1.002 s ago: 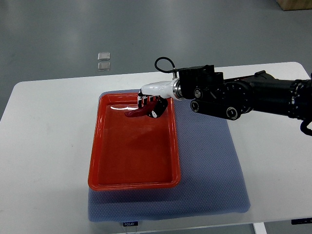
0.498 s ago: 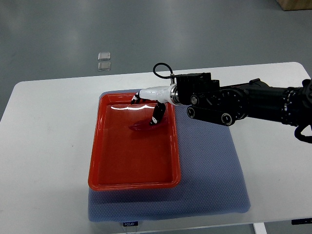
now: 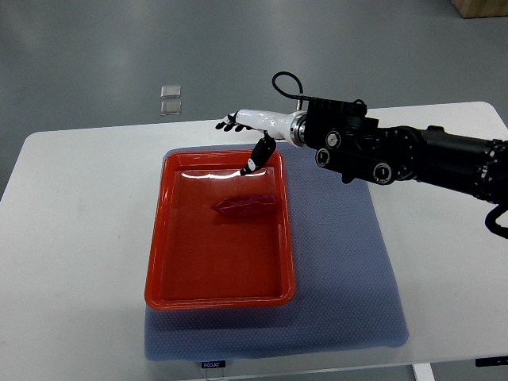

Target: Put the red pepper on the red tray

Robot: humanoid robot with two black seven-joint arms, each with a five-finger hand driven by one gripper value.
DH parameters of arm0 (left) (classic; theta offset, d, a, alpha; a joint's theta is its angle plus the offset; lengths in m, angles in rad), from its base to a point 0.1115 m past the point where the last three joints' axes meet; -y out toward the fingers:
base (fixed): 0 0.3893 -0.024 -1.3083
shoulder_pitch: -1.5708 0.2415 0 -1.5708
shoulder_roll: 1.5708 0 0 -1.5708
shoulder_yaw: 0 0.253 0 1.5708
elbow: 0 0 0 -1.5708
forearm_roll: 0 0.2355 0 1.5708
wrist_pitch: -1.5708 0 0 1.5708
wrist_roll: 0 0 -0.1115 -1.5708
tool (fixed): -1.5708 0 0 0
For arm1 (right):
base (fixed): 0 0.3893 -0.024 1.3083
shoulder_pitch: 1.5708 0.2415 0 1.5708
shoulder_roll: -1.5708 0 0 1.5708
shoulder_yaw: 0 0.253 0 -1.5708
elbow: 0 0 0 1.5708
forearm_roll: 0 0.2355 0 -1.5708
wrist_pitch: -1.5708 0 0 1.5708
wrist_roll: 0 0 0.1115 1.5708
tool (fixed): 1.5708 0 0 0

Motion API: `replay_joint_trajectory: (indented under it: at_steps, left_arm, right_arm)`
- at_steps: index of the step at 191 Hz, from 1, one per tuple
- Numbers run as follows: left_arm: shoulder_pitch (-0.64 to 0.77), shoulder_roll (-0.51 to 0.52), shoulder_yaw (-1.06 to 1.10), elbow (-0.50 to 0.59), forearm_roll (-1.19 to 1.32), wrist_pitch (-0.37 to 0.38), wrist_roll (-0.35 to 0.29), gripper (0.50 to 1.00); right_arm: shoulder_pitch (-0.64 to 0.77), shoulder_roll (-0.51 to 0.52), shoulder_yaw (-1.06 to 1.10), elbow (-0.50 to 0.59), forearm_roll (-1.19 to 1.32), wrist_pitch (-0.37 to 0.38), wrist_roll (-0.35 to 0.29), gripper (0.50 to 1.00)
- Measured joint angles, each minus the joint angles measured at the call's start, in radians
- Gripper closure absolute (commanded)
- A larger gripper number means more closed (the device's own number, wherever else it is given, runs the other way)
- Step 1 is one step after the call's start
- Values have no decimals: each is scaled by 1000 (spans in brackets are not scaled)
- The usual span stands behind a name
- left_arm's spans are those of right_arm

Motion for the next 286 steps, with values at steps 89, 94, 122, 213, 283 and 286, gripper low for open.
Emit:
replay_joint_trajectory:
  at_steps: [89, 94, 122, 213, 283, 286]
  left_arm:
    - [0, 0, 0, 0, 0, 0, 0, 500]
    - [0, 0, 0, 0, 0, 0, 0, 500]
    - [0, 0, 0, 0, 0, 0, 0, 500]
    - [1, 0, -1, -1, 0, 0, 0, 500]
    - [2, 0, -1, 0, 0, 0, 0, 500]
    - [2, 0, -1, 0, 0, 0, 0, 500]
  right_arm:
    - [-209, -21, 542, -108, 231, -52, 10, 587]
    - [-215, -20, 579, -120, 260, -48, 10, 587]
    - [-250, -25, 741, -157, 402, -12, 10, 587]
    - [-416, -27, 1046, -217, 573, 48, 40, 585]
    - [-459, -28, 1128, -220, 740, 117, 134, 576]
    - [-459, -28, 1128, -220, 749, 118, 135, 576]
